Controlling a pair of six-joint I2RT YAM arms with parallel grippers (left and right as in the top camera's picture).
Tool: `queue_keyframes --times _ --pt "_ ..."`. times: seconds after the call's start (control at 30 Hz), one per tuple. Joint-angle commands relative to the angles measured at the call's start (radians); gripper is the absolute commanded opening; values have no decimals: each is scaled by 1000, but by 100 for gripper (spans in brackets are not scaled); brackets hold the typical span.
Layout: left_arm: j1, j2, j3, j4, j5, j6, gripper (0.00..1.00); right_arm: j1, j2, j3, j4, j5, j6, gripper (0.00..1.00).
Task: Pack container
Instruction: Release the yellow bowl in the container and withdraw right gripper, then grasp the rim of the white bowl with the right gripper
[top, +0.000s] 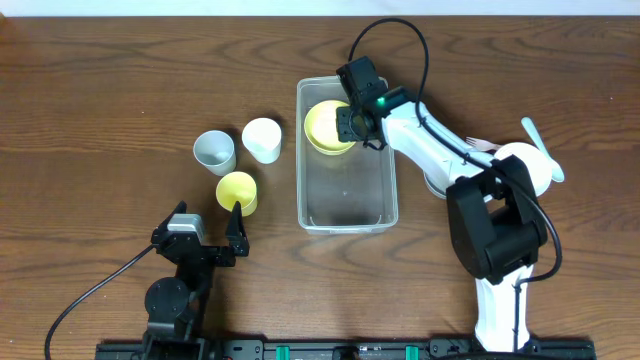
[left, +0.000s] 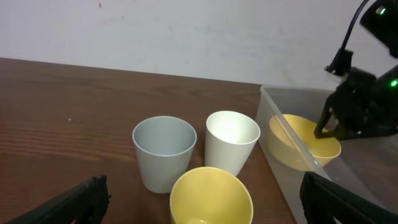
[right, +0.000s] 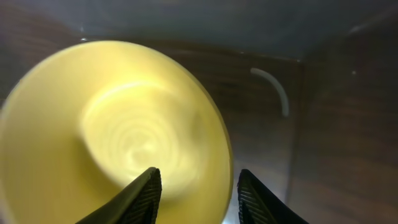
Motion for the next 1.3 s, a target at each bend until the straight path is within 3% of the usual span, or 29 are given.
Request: queue_keyframes --times 0.0,0.33,0.6,0.77,1.0,1.27 --pt "5 -5 -26 -19 4 14 98 4 -101 63 -38 -5 -16 41" --pt "5 -5 -26 -19 4 14 98 -108 -373 84 -298 0 60 51" --pt "5 -5 -26 -19 4 14 98 -351 -545 84 -625 34 115 53" --pt "5 -5 -26 -19 4 14 98 -531 -591 53 -797 115 233 49" --pt "5 -5 -26 -19 4 14 98 -738 -637 -182 -712 53 307 49" --pt "5 -5 -26 -19 4 14 98 -854 -640 -485 -425 -88 310 45"
